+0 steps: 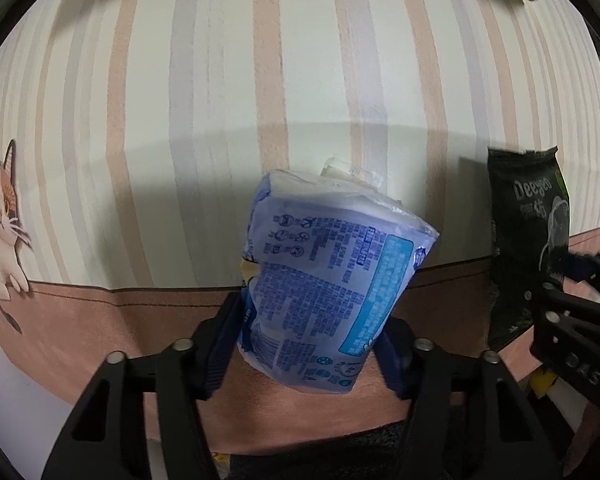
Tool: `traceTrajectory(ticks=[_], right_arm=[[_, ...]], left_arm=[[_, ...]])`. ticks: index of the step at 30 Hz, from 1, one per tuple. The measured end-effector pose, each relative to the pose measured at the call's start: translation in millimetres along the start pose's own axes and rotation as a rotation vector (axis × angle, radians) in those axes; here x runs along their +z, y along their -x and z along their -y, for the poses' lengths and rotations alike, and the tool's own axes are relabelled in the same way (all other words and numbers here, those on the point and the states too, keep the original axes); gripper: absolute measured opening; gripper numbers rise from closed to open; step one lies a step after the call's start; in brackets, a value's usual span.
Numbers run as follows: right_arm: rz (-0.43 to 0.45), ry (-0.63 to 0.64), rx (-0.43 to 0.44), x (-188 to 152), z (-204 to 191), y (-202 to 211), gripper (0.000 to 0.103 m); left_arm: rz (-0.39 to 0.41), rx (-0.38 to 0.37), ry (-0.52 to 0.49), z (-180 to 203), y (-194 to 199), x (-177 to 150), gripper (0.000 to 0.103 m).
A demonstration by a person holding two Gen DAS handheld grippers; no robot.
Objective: Organize soft objects
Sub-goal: 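Place the wipes pack and Deeyeo bag into the box and release both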
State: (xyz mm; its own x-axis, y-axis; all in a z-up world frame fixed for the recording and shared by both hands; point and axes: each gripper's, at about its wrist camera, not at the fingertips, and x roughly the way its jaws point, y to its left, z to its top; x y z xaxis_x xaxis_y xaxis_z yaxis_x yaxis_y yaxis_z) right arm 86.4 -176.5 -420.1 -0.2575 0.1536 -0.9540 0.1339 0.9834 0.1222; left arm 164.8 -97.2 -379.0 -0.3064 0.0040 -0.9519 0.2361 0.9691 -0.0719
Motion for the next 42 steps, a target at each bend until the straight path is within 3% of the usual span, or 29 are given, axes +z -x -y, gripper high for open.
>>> traceTrajectory(ticks=[1, 2, 7, 12, 14, 18, 21, 27, 32, 35, 42], right_arm=[[0.002, 0.002, -0.007, -1.2, -1.9, -1.6, 0.044], [0.01, 0.003, -0.011, -1.4, 2.0, -0.8, 0.042], [0.056, 0.002, 0.064, -8.2, 0.5, 22.5, 0.038], [0.197, 0.041, 0.211, -13.7, -14.5, 110.5, 0.038], [0.282, 0.061, 0.265, -2.1, -23.0, 164.8, 0.038], [0.393, 0.079, 0.344, 30.6, -24.7, 242.5, 0.038], [0.435, 0.055, 0.371, 72.6, -18.3, 267.7, 0.038], [0.36, -0.022, 0.425, 173.0, -29.0, 234.0, 0.038], [0.254, -0.046, 0.445, 222.4, -49.3, 183.8, 0.038], [0.202, -0.06, 0.452, 234.0, -55.3, 158.3, 0.038], [0.159, -0.062, 0.439, 252.2, -59.6, 131.4, 0.038]], left_arm=[[0.004, -0.006, 0.006, 1.7, 4.5, -3.0, 0.05], [0.009, -0.015, 0.012, -0.6, 7.3, -5.3, 0.049], [0.079, -0.087, 0.029, 9.8, 47.7, -13.2, 0.047], [0.206, -0.202, 0.058, 9.1, 138.4, -1.3, 0.047], [0.248, -0.235, 0.07, 4.3, 174.7, 13.9, 0.047], [0.318, -0.194, 0.075, -15.1, 237.6, 61.9, 0.047], [0.327, -0.118, 0.072, -42.8, 255.5, 104.9, 0.047], [0.204, 0.004, 0.103, -70.3, 234.8, 191.5, 0.047], [0.093, 0.061, 0.102, -86.7, 197.3, 226.1, 0.048], [0.0, 0.065, 0.106, -93.4, 169.1, 237.3, 0.048], [-0.078, 0.102, 0.093, -103.9, 136.2, 239.5, 0.05]])
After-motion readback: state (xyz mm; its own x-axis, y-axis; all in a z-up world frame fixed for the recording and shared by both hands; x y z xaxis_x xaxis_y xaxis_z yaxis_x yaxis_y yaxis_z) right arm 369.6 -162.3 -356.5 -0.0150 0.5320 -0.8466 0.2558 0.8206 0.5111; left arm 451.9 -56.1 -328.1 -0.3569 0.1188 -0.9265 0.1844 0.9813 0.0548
